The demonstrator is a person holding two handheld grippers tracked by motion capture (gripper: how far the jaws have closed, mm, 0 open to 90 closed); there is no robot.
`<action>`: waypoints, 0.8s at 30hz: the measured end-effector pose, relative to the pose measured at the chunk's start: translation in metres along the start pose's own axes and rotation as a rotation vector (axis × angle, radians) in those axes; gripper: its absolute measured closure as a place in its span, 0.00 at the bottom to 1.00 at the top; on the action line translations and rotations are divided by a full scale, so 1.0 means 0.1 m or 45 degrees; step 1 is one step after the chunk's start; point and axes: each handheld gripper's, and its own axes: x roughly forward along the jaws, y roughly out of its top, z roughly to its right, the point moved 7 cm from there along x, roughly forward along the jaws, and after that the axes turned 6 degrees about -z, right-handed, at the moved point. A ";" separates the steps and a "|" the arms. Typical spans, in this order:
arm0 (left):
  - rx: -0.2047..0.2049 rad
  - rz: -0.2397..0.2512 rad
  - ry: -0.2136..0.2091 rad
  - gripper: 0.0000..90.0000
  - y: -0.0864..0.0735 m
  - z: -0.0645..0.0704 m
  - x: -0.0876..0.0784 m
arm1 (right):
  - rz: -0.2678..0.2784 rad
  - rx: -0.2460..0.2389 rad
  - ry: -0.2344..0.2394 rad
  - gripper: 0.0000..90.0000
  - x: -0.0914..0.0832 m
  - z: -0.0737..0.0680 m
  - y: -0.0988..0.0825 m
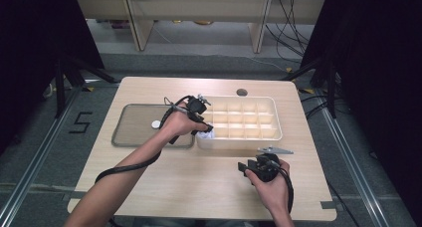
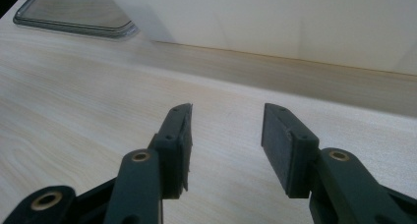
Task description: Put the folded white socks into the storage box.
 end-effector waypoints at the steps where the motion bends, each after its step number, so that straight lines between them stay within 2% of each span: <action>1: -0.001 0.015 -0.006 0.49 -0.01 0.00 -0.01 | -0.006 0.013 -0.005 0.61 0.00 0.00 0.00; 6: -0.008 0.078 0.006 0.46 -0.09 0.01 -0.11 | 0.003 -0.004 -0.002 0.61 0.00 0.00 0.00; 7: 0.002 0.075 0.005 0.46 -0.11 0.01 -0.13 | 0.004 -0.003 -0.002 0.61 0.00 0.00 0.00; 8: 0.003 0.105 0.013 0.46 -0.13 0.02 -0.16 | 0.003 -0.003 -0.003 0.61 0.00 0.00 0.00; 11: 0.000 0.119 0.017 0.45 -0.18 0.03 -0.18 | 0.003 0.005 0.009 0.60 0.00 -0.02 0.00; 12: 0.002 0.119 0.026 0.45 -0.24 0.02 -0.21 | 0.006 -0.003 0.013 0.60 0.00 -0.01 0.00; 16: -0.006 0.148 0.041 0.45 -0.35 0.00 -0.26 | 0.011 -0.016 -0.007 0.60 0.00 0.01 0.01; 19: -0.001 0.140 0.029 0.44 -0.46 0.00 -0.29 | 0.010 -0.016 0.003 0.60 0.00 0.00 0.00; 24: -0.022 0.188 0.029 0.44 -0.59 0.01 -0.34 | 0.001 -0.003 -0.001 0.60 0.00 -0.01 -0.01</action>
